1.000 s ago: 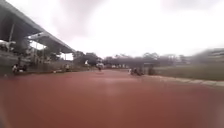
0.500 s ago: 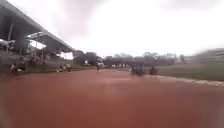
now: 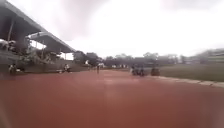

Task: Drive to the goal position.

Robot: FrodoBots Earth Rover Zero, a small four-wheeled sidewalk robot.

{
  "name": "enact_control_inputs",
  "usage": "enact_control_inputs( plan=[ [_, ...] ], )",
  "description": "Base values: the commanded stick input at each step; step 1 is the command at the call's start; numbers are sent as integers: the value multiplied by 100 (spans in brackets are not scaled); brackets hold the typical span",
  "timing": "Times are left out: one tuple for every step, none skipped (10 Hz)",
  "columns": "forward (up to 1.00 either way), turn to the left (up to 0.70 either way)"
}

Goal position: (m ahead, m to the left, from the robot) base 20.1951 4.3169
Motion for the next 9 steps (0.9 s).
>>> enact_control_inputs(
  plan=[
    [50, 2],
    [50, 2],
    [50, 2],
    [50, 10],
    [50, 52],
    [50, 52],
    [50, 52],
    [50, 52],
    [50, 52]
  ],
)
